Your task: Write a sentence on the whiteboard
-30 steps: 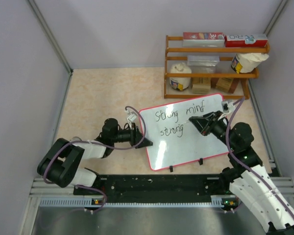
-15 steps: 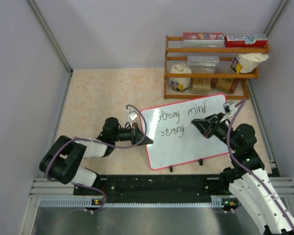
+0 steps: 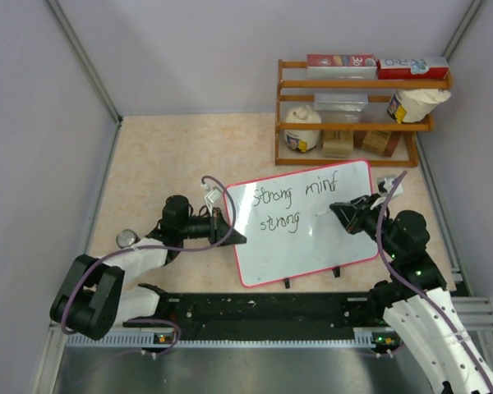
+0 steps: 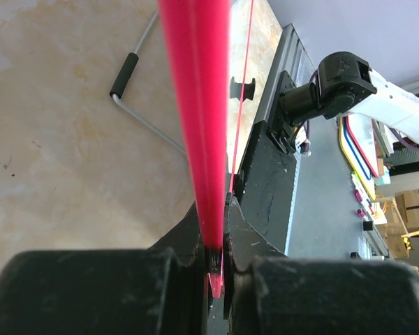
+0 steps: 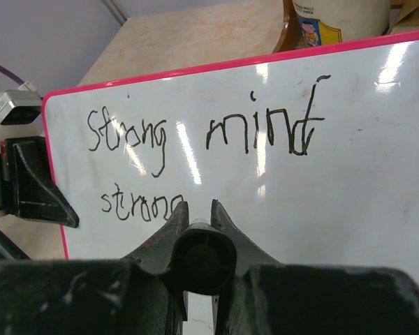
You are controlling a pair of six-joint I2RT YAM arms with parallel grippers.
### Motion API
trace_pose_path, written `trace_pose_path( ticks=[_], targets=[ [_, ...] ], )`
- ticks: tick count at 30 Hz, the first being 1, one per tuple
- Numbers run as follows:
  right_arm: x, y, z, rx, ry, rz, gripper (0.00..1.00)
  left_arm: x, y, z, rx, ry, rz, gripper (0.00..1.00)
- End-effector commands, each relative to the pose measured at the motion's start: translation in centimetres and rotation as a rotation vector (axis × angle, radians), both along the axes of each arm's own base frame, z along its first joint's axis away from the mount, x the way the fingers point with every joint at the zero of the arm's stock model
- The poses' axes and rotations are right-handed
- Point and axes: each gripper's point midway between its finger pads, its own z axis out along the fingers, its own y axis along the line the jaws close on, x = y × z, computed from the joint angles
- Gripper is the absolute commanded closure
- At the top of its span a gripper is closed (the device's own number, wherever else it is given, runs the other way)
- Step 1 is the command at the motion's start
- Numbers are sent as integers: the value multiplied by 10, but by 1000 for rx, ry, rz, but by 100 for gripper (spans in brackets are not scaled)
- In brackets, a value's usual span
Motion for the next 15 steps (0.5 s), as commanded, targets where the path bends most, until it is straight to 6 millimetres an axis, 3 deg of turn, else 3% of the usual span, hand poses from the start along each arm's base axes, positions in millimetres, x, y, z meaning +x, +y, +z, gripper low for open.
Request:
trace_pose_path(
  ticks=[1, 15],
  targets=[
    [6, -14, 11, -19, -46, -80, 100, 29, 17, -26, 133, -103, 143, 100],
    [22, -13, 4, 35, -16, -119, 100, 28, 16, -27, 126, -99, 127, 100]
  ],
)
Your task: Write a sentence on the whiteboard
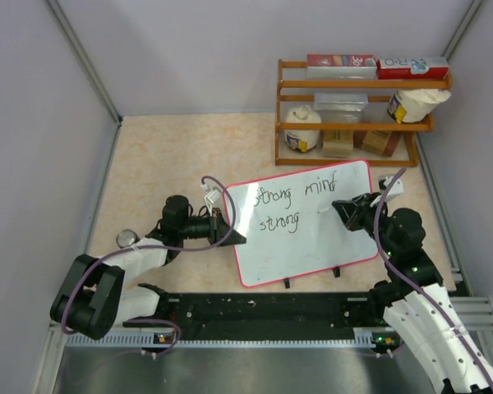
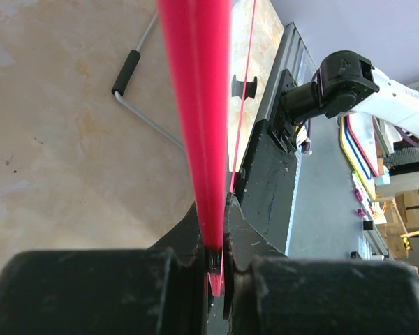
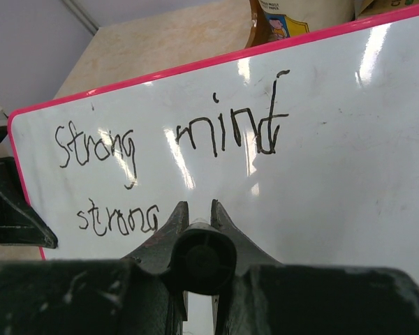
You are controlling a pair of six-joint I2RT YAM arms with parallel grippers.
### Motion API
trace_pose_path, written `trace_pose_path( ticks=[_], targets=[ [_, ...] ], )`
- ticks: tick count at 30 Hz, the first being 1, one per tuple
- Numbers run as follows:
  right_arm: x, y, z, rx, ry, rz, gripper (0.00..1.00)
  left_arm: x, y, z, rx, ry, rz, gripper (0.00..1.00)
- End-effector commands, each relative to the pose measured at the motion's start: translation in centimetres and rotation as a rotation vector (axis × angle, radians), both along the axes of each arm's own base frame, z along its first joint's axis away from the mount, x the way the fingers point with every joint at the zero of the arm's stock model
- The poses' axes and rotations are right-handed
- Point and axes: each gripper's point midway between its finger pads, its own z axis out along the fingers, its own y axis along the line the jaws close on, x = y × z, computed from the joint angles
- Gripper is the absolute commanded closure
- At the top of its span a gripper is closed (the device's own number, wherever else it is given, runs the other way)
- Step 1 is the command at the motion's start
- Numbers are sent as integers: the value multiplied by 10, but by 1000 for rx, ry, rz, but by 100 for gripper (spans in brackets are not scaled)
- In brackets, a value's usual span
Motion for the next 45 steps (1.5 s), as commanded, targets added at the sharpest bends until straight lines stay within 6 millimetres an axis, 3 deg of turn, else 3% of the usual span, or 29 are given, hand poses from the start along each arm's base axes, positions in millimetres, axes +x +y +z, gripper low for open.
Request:
trace_pose_path(
  ticks=[1, 6, 17, 31, 45],
  targets=[
    [10, 1, 13, 40, -40, -16, 100, 30, 14, -24, 118, -106, 126, 100],
    [15, 2, 14, 58, -38, -27, 100, 29, 14, -24, 117, -107, 125, 100],
    [21, 0, -6, 38, 13, -43, 100, 29, 13, -24, 113, -110, 120, 100],
    [19, 11, -18, 31, 55, 21, 100, 30, 13, -24, 114, -109, 120, 100],
    [10, -3, -32, 5, 81, -39, 100, 30, 13, -24, 115, -109, 119, 100]
  ],
)
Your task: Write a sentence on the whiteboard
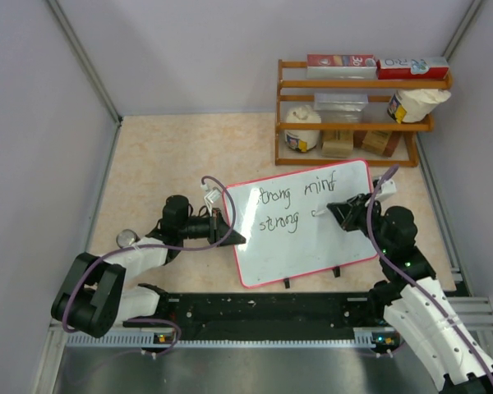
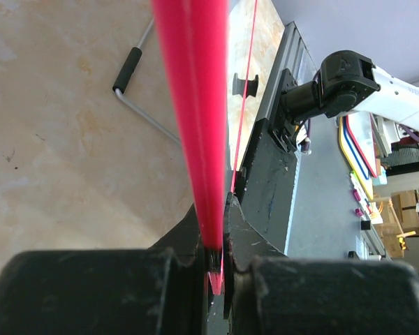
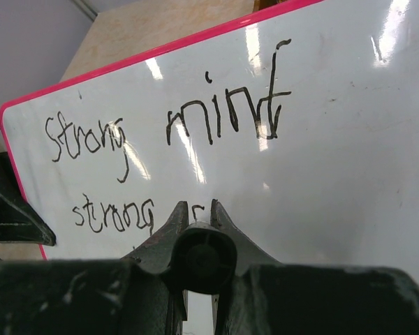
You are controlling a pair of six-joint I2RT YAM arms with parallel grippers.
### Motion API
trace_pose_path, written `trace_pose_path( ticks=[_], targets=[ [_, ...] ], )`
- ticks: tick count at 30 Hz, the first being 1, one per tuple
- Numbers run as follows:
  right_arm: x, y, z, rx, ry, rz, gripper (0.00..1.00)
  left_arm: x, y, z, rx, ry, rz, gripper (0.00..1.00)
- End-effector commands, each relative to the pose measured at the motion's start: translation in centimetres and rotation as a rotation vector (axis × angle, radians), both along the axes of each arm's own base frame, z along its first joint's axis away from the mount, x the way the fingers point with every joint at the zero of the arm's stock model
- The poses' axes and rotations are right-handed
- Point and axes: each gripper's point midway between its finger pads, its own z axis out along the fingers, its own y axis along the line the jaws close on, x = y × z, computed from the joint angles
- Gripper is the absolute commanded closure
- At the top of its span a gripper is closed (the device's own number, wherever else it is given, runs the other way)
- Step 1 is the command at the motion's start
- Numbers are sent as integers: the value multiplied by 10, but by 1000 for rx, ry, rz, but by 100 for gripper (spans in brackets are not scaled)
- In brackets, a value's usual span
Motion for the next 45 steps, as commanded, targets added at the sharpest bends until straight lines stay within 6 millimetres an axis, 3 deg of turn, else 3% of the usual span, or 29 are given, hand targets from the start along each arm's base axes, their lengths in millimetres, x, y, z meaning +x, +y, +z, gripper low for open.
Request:
trace_pose_path(
  ticks=[1, 25, 31, 38, 45],
  targets=[
    [0, -15, -7, -30, 4, -75, 100, 30, 12, -22, 115, -123, 120, 100],
    [-7, 1, -15, 15, 27, 17, 100, 29, 12, -22, 114, -119, 117, 100],
    [-3, 2, 0, 66, 5, -1, 100, 29, 12, -22, 113, -120, 117, 100],
    [-8, -5, 40, 112, -108, -36, 100, 29, 12, -23, 114, -116, 116, 100],
    [-2, -21, 41, 71, -112, -124, 100, 29, 12, -23, 113, -120, 117, 100]
  ],
)
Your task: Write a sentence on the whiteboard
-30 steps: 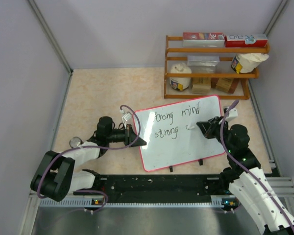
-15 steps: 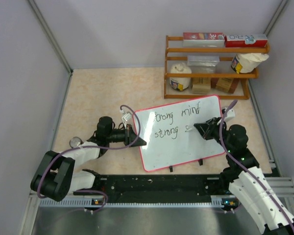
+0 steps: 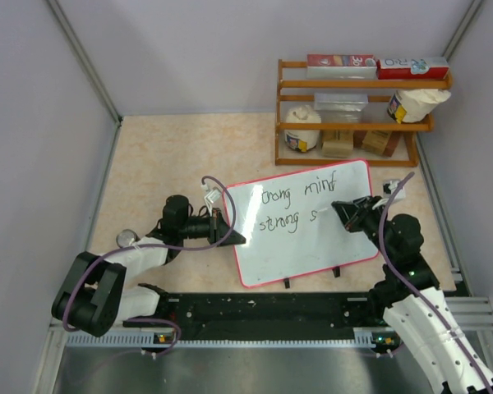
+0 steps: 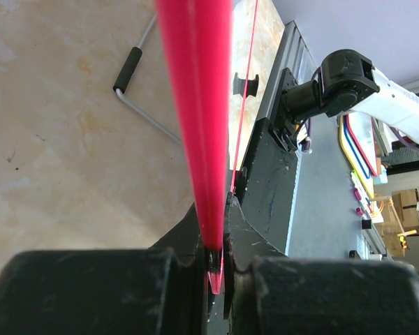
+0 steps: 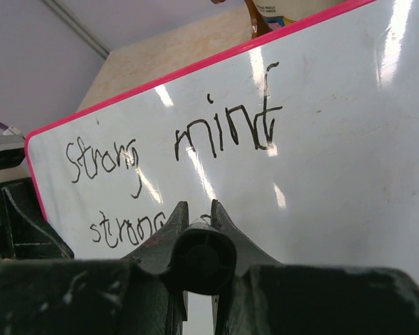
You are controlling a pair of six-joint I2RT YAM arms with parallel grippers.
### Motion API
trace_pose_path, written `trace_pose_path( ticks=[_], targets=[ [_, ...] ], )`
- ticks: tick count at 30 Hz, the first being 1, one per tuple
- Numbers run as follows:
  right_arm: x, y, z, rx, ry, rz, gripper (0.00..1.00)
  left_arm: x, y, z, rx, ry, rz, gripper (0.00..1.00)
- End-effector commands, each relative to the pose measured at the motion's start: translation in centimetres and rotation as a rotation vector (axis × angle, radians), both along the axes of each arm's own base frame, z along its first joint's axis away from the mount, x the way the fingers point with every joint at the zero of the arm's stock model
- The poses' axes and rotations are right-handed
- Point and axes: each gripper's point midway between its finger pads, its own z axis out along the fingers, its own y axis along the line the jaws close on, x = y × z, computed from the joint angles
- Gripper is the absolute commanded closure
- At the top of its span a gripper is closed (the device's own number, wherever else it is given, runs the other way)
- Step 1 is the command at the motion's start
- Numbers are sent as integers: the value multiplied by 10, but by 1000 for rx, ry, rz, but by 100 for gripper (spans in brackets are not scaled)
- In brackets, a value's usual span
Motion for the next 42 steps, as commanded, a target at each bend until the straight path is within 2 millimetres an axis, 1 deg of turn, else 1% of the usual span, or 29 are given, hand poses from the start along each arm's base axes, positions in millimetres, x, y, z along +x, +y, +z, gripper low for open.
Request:
trace_pose_path(
  ticks=[1, 11, 17, 24, 36, 42],
  targets=[
    [8, -15, 22, -14, -44, -87, 100, 28, 12, -22, 114, -117, 121, 100],
    [15, -20, 11, -51, -13, -119, 100, 28, 12, -21, 111, -118, 115, 100],
    [15, -14, 3, -50, 8, -84, 100, 28, 12, -22, 111, -118, 115, 100],
    [11, -10, -5, -56, 31, -54, 100, 28, 12, -22, 111, -117, 115, 100],
    [2, -16, -25, -85, 90, -71, 100, 28, 12, -21, 110, -118, 114, 100],
    [4, -25, -22, -101, 91, -122, 100, 28, 12, -22, 111, -114, 116, 100]
  ],
)
